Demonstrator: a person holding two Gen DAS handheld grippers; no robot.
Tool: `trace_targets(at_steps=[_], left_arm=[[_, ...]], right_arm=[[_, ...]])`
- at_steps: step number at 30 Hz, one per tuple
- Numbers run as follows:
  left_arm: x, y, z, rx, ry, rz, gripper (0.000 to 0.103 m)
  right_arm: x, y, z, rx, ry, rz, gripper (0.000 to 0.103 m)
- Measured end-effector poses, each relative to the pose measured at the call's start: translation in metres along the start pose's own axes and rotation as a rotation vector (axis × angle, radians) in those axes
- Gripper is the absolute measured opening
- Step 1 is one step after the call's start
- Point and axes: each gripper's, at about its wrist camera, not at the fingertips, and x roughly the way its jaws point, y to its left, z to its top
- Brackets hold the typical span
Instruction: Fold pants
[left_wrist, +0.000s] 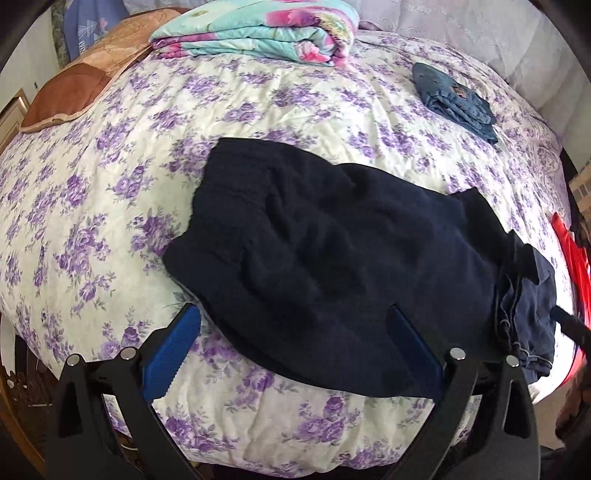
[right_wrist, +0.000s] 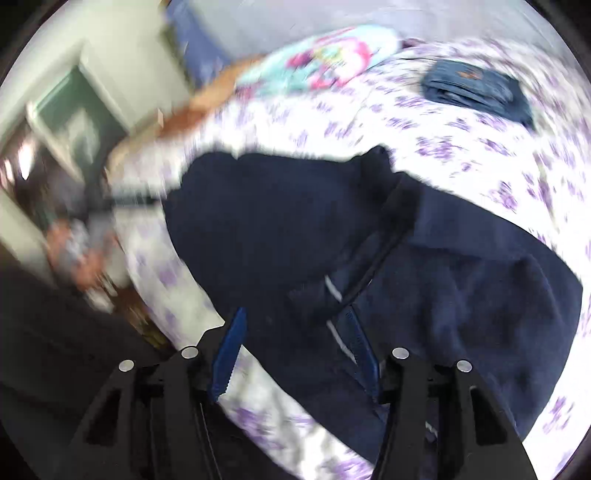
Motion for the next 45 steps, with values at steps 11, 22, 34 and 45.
trace_targets(at_steps=[11, 22, 34, 45], left_arm=[[0.014, 0.009, -0.007, -0.084, 0.062, 0.040, 0.098], [0.027, 0.094, -0.022, -0.434, 0.078, -0.135, 0.098], [0.048, 0.099, 0.006, -0.397, 0.006, -0.249, 0.071], [0.003, 0.076, -0.001, -0.400, -0.112, -0.133, 0.054]], right_arm=[[0.059, -0.085, 0.043, 0.213, 0.008, -0.078, 0.032], [0.062, -0.022, -0.007, 0.010, 0.171, -0.147, 0.055], [0.068, -0.005, -0.006, 0.058, 0.142, -0.178, 0.081], [0.049, 0.011, 0.008, -0.088, 0.136, -0.138, 0.085]])
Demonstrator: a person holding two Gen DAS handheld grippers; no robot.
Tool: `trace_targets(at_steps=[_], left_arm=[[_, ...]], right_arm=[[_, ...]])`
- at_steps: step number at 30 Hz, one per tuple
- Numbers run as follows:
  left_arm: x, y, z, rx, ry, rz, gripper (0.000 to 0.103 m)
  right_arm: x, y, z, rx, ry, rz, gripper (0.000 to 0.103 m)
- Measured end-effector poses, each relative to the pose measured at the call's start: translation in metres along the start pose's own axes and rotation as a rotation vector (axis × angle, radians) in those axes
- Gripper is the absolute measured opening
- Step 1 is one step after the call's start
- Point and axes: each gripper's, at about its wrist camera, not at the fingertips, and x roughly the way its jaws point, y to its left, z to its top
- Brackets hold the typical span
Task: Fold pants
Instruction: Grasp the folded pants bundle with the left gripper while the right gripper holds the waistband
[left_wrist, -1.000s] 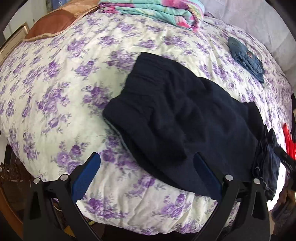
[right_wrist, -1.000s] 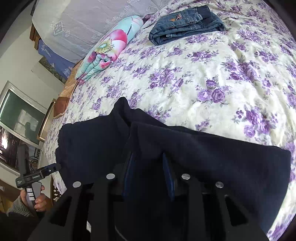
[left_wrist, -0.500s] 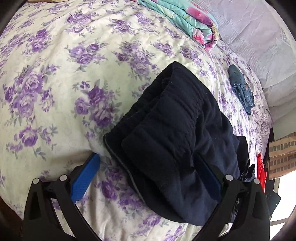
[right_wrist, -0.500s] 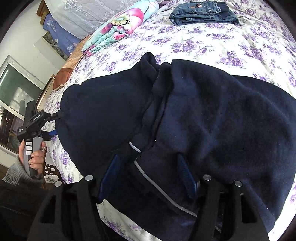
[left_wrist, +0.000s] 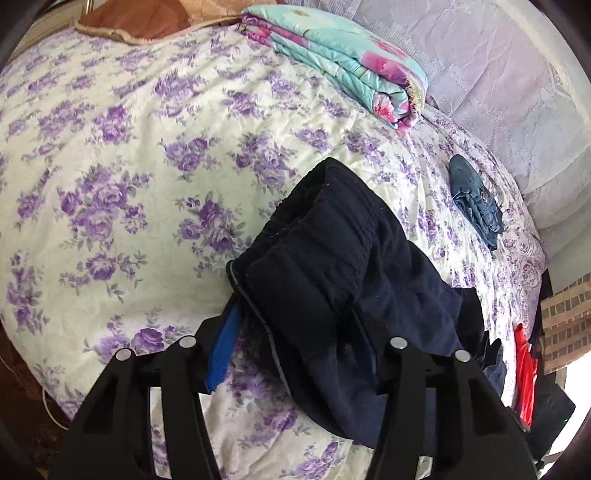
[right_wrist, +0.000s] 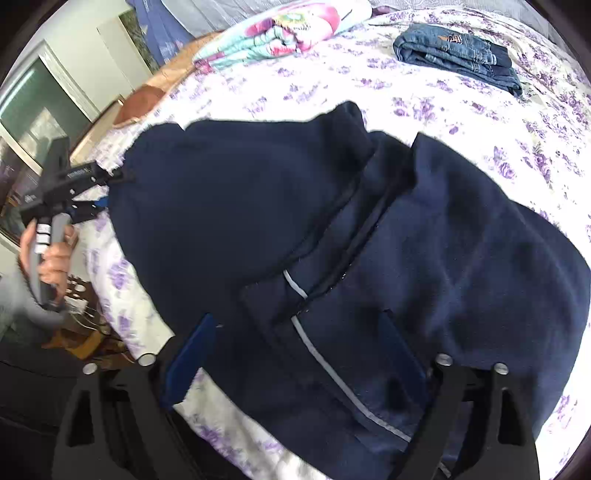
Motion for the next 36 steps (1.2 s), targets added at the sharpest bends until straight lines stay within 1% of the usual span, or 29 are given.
trace_targets(at_steps=[2, 4, 6, 8, 10, 11, 13, 15, 17, 18, 20, 23, 26, 28, 30, 33, 35, 36], left_arm=[[-0.008, -0.008, 0.000, 0.017, -0.019, 0.000, 0.051], [-0.011, -0.015, 0.000, 0.042, -0.029, 0.024, 0.050], [-0.012, -0.025, 0.002, 0.076, -0.033, 0.051, 0.047], [-0.018, -0.039, 0.003, 0.128, -0.049, 0.061, 0.042], [-0.027, -0.061, 0.003, 0.208, -0.075, 0.074, 0.039], [-0.032, -0.072, 0.004, 0.247, -0.089, 0.078, 0.038], [-0.042, -0.096, 0.001, 0.334, -0.122, 0.085, 0.037], [-0.050, -0.119, -0.004, 0.420, -0.150, 0.086, 0.037], [-0.058, -0.138, -0.009, 0.490, -0.169, 0.080, 0.036], [-0.061, -0.146, -0.011, 0.516, -0.174, 0.073, 0.036], [-0.065, -0.160, -0.014, 0.555, -0.178, 0.051, 0.036], [-0.066, -0.176, -0.019, 0.609, -0.181, 0.031, 0.036], [-0.059, -0.175, -0.017, 0.594, -0.160, 0.043, 0.036], [-0.055, -0.164, -0.015, 0.559, -0.148, 0.053, 0.036], [-0.050, -0.147, -0.013, 0.518, -0.129, 0.074, 0.036], [-0.039, -0.112, -0.009, 0.429, -0.090, 0.104, 0.036], [-0.031, -0.085, -0.005, 0.349, -0.059, 0.116, 0.036], [-0.026, -0.070, -0.004, 0.305, -0.045, 0.115, 0.036]], right_arm=[[-0.019, -0.005, 0.004, 0.022, -0.076, 0.036, 0.085], [-0.022, -0.015, 0.007, 0.067, -0.094, 0.059, 0.085], [-0.008, -0.028, 0.007, 0.114, -0.071, 0.043, 0.085], [0.020, -0.042, 0.006, 0.166, 0.018, -0.001, 0.085], [0.026, -0.043, 0.009, 0.160, -0.009, 0.020, 0.092], [0.028, -0.041, 0.011, 0.153, 0.000, 0.011, 0.096], [0.030, -0.038, 0.014, 0.132, 0.006, 0.000, 0.096], [0.024, -0.040, 0.013, 0.156, -0.011, 0.033, 0.094], [0.015, -0.047, 0.010, 0.235, -0.045, 0.087, 0.092], [0.008, -0.053, 0.009, 0.275, -0.070, 0.111, 0.092], [0.000, -0.057, 0.003, 0.321, -0.111, 0.124, 0.092], [-0.003, -0.070, -0.003, 0.403, -0.117, 0.147, 0.092], [-0.005, -0.074, -0.011, 0.455, -0.130, 0.171, 0.091], [-0.007, -0.071, -0.009, 0.439, -0.138, 0.178, 0.088], [-0.011, -0.066, -0.005, 0.405, -0.153, 0.195, 0.082], [-0.004, -0.053, 0.016, 0.343, -0.155, 0.234, 0.077], [0.009, -0.041, 0.037, 0.300, -0.148, 0.253, 0.075], [0.019, -0.036, 0.049, 0.281, -0.139, 0.249, 0.075]])
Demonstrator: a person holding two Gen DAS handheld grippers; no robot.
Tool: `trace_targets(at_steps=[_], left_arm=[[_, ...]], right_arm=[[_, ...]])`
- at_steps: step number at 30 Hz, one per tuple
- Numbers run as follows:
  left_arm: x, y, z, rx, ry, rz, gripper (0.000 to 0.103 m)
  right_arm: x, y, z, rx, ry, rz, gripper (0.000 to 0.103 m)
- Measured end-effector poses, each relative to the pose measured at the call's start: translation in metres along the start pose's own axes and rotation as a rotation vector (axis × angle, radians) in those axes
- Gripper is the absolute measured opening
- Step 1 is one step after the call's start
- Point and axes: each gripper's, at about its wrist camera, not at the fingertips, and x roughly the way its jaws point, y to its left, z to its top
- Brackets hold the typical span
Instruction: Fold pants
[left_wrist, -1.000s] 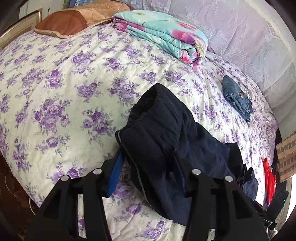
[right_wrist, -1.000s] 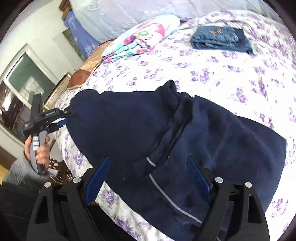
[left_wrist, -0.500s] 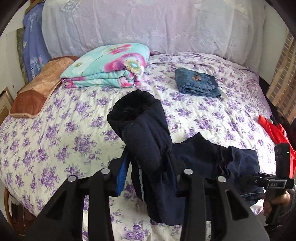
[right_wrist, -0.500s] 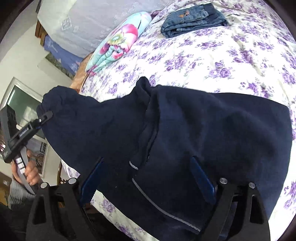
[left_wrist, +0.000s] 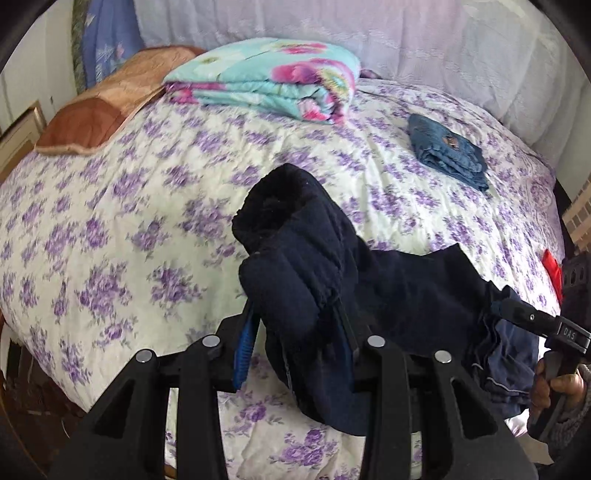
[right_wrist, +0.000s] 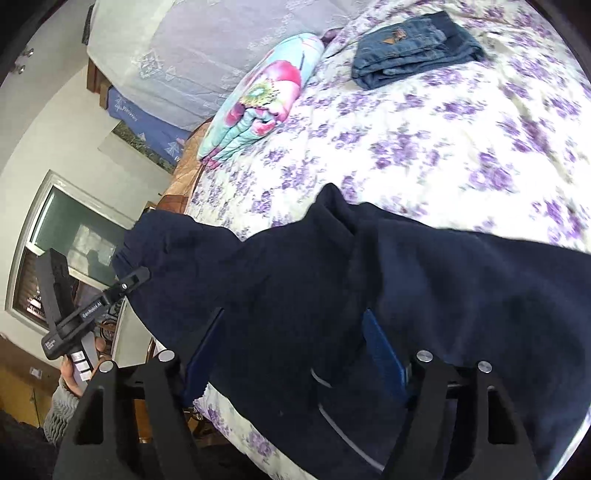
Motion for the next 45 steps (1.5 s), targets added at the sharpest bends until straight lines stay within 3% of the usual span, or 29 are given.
trace_targets(at_steps=[3, 5, 7, 9, 11, 13, 18, 22, 25, 30, 34, 37, 38, 40, 42, 45], left_arm=[[0.014, 0.031, -0.008, -0.109, 0.033, -0.021, 0.036], [0.022, 0.040, -0.014, -0.135, 0.040, -0.022, 0.037], [0.030, 0.044, -0.017, -0.143, 0.044, -0.015, 0.040], [0.037, 0.048, -0.019, -0.157, 0.052, -0.012, 0.045], [0.048, 0.052, -0.021, -0.186, 0.075, -0.033, 0.060], [0.061, 0.058, -0.025, -0.233, 0.099, -0.067, 0.065], [0.073, 0.064, -0.026, -0.293, 0.088, -0.115, 0.069], [0.066, 0.058, -0.020, -0.247, 0.063, -0.115, 0.047], [0.051, 0.047, -0.015, -0.189, 0.033, -0.092, 0.041], [0.022, 0.024, -0.005, -0.091, -0.023, -0.066, 0.039], [-0.002, 0.003, 0.004, -0.014, -0.070, -0.072, 0.037], [-0.021, -0.022, 0.010, 0.061, -0.112, -0.073, 0.037], [-0.027, -0.031, 0.013, 0.091, -0.126, -0.075, 0.037], [-0.041, -0.053, 0.016, 0.159, -0.157, -0.086, 0.037], [-0.053, -0.076, 0.018, 0.231, -0.189, -0.103, 0.037], [-0.068, -0.119, 0.019, 0.351, -0.227, -0.136, 0.037]], right_arm=[[0.037, 0.009, 0.026, -0.005, 0.052, 0.018, 0.074], [0.060, 0.006, 0.042, 0.014, 0.065, -0.025, 0.073], [0.085, -0.006, 0.055, 0.038, 0.110, -0.105, 0.061], [0.092, -0.014, 0.060, 0.057, 0.117, -0.142, 0.040], [0.086, -0.012, 0.061, 0.067, 0.120, -0.123, 0.041], [0.075, -0.004, 0.059, 0.033, 0.107, -0.116, 0.041], [0.062, 0.000, 0.045, 0.052, 0.110, -0.118, 0.054], [0.050, 0.000, 0.031, 0.075, 0.107, -0.118, 0.057], [0.040, 0.000, 0.021, 0.090, 0.114, -0.123, 0.059], [0.009, 0.005, 0.004, 0.062, 0.075, -0.143, 0.059], [-0.012, 0.011, -0.010, -0.019, 0.059, -0.210, 0.059], [-0.007, -0.010, -0.018, 0.020, 0.087, -0.264, 0.062], [0.000, -0.022, -0.020, 0.049, 0.112, -0.264, 0.062], [0.004, -0.032, -0.021, 0.062, 0.075, -0.209, 0.065], [0.005, -0.026, -0.021, 0.051, 0.086, -0.214, 0.073], [-0.011, -0.025, -0.025, 0.073, 0.059, -0.173, 0.073]])
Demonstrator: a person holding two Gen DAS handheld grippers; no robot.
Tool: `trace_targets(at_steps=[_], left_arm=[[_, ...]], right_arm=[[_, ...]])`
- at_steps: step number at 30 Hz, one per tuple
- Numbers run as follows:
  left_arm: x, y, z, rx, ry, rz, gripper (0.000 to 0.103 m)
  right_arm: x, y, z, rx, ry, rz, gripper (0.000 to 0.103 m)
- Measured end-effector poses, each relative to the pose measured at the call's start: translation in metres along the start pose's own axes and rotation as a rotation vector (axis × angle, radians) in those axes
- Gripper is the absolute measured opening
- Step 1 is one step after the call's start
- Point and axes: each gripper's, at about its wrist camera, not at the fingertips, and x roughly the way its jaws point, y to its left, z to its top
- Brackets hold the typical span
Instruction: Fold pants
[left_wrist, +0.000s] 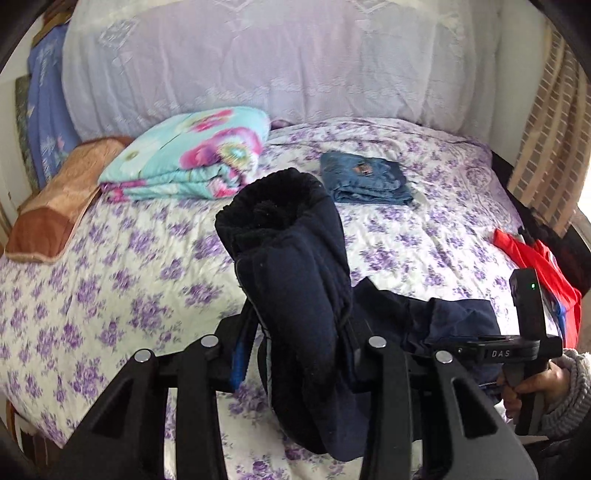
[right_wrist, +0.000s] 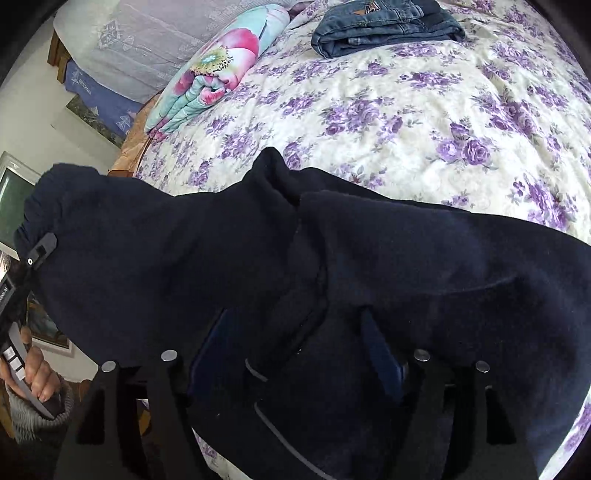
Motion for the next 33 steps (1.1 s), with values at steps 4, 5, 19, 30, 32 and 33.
trace_targets(at_steps=[4, 5, 19, 30, 32, 33], left_arm=[[0.004, -0.059, 0.015, 0.157, -0.020, -0.087, 0.037], [0.007, -0.074, 0.016, 0.193, -0.019, -0.110, 0.037], [0.069, -0.272, -0.061, 0.779, 0.011, -0.267, 0.035], [0.090, -0.328, -0.147, 1.112, -0.065, -0.114, 0.041], [0.085, -0.326, -0.150, 1.127, -0.081, -0.099, 0.052], [0.082, -0.321, -0.145, 1.105, -0.074, -0.103, 0.058]], right_arm=[[-0.049, -0.041, -0.012, 0.184, -0.110, 0.058, 0.074], [-0.062, -0.055, -0.017, 0.235, -0.135, 0.055, 0.075], [-0.153, -0.164, -0.112, 0.619, -0.375, 0.074, 0.076], [-0.153, -0.166, -0.097, 0.606, -0.386, 0.254, 0.077], [-0.152, -0.159, -0.084, 0.552, -0.364, 0.217, 0.077], [-0.151, -0.154, -0.077, 0.512, -0.352, 0.168, 0.077]])
